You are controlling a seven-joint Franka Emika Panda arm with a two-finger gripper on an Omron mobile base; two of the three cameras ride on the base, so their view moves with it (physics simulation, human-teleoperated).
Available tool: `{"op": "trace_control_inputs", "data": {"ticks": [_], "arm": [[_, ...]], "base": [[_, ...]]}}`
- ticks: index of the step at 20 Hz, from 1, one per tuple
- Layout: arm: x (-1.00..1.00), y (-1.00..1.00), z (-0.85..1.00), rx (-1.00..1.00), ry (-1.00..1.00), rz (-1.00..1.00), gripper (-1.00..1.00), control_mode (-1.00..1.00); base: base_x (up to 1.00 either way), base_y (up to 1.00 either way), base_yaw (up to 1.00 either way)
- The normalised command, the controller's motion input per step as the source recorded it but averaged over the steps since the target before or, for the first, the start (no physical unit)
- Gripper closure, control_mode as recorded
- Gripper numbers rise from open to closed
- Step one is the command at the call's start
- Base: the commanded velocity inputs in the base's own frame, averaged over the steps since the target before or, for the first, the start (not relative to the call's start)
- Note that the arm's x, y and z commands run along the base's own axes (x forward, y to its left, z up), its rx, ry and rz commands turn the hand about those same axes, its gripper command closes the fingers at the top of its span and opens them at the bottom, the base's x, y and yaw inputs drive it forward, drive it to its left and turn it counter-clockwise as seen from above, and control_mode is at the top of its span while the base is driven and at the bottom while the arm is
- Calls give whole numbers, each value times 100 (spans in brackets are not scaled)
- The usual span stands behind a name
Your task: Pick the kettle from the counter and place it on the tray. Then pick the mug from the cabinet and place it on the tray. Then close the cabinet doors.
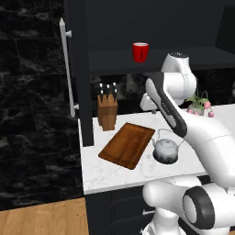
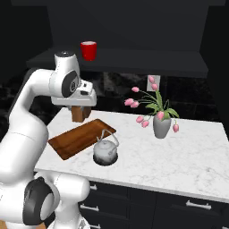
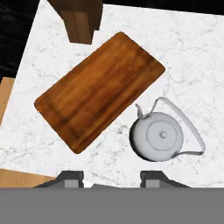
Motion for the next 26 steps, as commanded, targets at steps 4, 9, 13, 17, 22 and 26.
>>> {"op": "trace_control_inputs", "data": {"ticks": [4,9,13,17,22,26], "arm": [[1,-72,0,15,0,4,-100,-100],[0,-100,0,43,0,14,-100,-100],[0,-71,-10,31,0,16,-100,-100],[15,-33,-24,18,-1,17,-100,-100],[2,-21,-41,0,-3,21,-100,-100],[8,0,-69,-5,0,20,-100,-100]], "base": [[0,0,0],[0,0,0],[0,0,0],[0,0,0],[0,0,0],[0,0,0]]}}
